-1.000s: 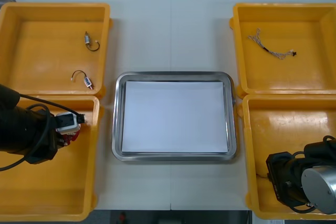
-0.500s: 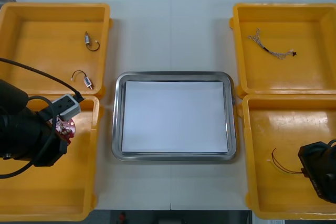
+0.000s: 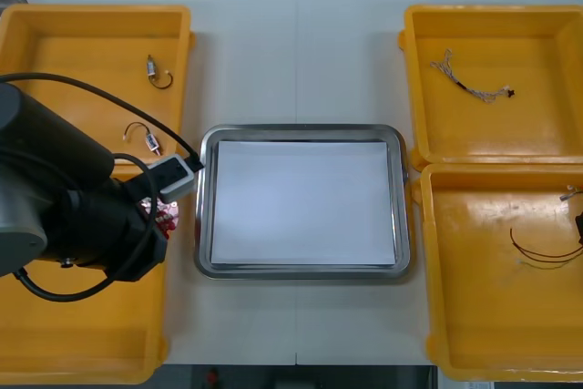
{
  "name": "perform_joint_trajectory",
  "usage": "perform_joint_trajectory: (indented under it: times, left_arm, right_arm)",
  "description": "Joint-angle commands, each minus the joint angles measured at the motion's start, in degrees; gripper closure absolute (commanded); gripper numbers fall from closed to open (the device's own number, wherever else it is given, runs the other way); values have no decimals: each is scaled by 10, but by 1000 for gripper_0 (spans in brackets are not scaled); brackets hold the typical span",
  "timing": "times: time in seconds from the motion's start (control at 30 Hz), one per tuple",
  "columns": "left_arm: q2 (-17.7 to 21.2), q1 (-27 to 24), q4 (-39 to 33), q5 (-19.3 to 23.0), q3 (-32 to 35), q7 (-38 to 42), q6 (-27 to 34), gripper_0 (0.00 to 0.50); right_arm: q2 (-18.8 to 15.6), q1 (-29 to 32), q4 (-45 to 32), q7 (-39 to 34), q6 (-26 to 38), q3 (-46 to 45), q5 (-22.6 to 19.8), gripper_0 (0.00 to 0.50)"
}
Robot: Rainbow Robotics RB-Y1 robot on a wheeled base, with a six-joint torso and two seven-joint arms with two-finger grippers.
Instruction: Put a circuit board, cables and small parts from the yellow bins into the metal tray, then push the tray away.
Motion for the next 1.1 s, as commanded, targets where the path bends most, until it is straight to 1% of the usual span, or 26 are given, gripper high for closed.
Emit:
perform_joint_trajectory:
  times: [0.03,0.1,0.13,0.3,0.37,0.4,0.47,0.57,0.6,0.63,0.67,0.83,0.97,1.1]
  left_arm:
    - [-57,-65,-19,-43,-70,154,28,500]
    - [-82,-91,-10,-64,-107,187,36,499]
    - [-88,-95,-6,-69,-116,195,36,500]
    - [-139,-129,30,-126,-186,238,36,499]
    - [-149,-135,39,-137,-196,240,36,500]
    - [-162,-142,57,-148,-208,241,33,500]
    - [-173,-144,74,-157,-216,242,21,499]
    - [-181,-144,96,-173,-230,242,-3,500]
    - [-186,-144,112,-187,-239,241,-16,499]
    - [-186,-144,112,-187,-239,241,-16,499]
    - [-189,-144,128,-199,-250,240,-31,500]
    - [-192,-144,167,-218,-275,240,-80,500]
    - [-191,-144,176,-235,-294,243,-96,500]
    - [-191,-144,184,-235,-298,245,-104,500]
  right_arm:
    - [-43,-7,-26,65,4,-31,-28,500]
    - [-52,-7,-38,109,4,-38,-45,500]
    - [-56,-7,-41,121,4,-38,-46,500]
    - [-80,-8,-73,230,4,-34,-54,500]
    - [-84,-7,-76,252,4,-33,-57,500]
    - [-91,-7,-77,283,4,-33,-65,500]
    - [-98,-7,-79,312,4,-34,-75,500]
    - [-104,-9,-89,350,4,-36,-90,500]
    - [-109,-9,-98,375,4,-36,-103,500]
    - [-109,-9,-98,375,4,-36,-103,500]
    - [-116,-9,-108,397,4,-36,-114,500]
    - [-136,-9,-131,449,4,-37,-148,500]
    - [-141,-12,-142,479,4,-36,-170,500]
    - [-144,-19,-150,503,4,-35,-184,500]
